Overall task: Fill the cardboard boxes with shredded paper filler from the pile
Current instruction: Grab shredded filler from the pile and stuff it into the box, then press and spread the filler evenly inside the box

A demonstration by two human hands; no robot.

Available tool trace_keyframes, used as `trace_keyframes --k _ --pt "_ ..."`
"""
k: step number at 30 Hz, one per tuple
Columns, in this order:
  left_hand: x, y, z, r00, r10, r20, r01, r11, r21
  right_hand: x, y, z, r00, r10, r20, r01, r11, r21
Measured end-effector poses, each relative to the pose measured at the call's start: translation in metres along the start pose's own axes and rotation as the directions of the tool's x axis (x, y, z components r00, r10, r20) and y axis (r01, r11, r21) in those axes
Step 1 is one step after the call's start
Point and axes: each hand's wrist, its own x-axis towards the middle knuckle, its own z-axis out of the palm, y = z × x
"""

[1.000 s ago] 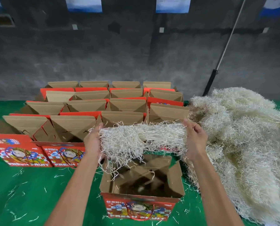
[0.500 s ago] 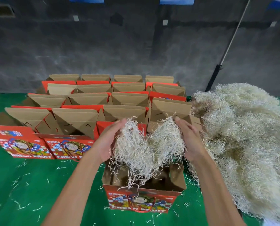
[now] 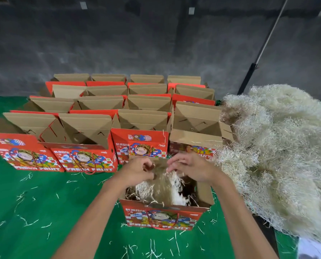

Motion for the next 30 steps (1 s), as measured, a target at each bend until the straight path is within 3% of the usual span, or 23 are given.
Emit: trace_keyframes --k 3,8,11,13,16,20,24,26,28,30 --pt "-0.002 -0.005 0.006 1.0 -0.022 -0.017 0.024 0.991 0.132 0.006 0.007 0.005 1.0 -0.004 -0.022 0.003 1.0 -0.011" --pt "-0.002 -0.013 0.007 0.998 -0.013 -0.057 0.022 0.985 0.171 0.011 0.02 0.013 1.0 0.009 -0.029 -0.009 1.0 -0.019" --pt "0.004 -0.012 0.016 0.999 -0.002 0.044 -0.007 0.979 0.203 0.017 0.026 0.026 0.996 0.09 -0.019 -0.091 0.994 -0.066" --pt "0.013 -0.01 0.032 0.986 -0.025 0.163 -0.036 0.931 0.364 0.025 0.031 0.038 0.989 0.142 0.048 -0.13 0.97 -0.206" --pt "0.029 -0.014 0.055 0.934 -0.095 0.345 -0.096 0.862 0.497 0.039 0.041 0.058 0.956 0.231 0.18 -0.138 0.898 -0.419" --pt "0.048 -0.026 0.067 0.868 -0.219 0.445 -0.093 0.809 0.581 0.046 0.059 0.072 0.917 0.361 0.168 -0.207 0.792 -0.574" --pt "0.052 -0.035 0.076 0.699 -0.452 0.555 -0.137 0.676 0.724 0.044 0.072 0.083 0.884 0.369 0.287 -0.116 0.769 -0.629" --pt "0.05 -0.041 0.083 0.627 -0.516 0.584 -0.125 0.673 0.729 0.04 0.078 0.089 0.85 0.39 0.354 -0.077 0.757 -0.649" --pt "0.048 -0.049 0.089 0.588 -0.535 0.606 -0.11 0.69 0.715 0.037 0.089 0.097 0.821 0.414 0.393 -0.035 0.724 -0.688" --pt "0.046 -0.058 0.097 0.622 -0.502 0.601 -0.144 0.682 0.717 0.036 0.1 0.108 0.792 0.453 0.41 -0.007 0.678 -0.735"
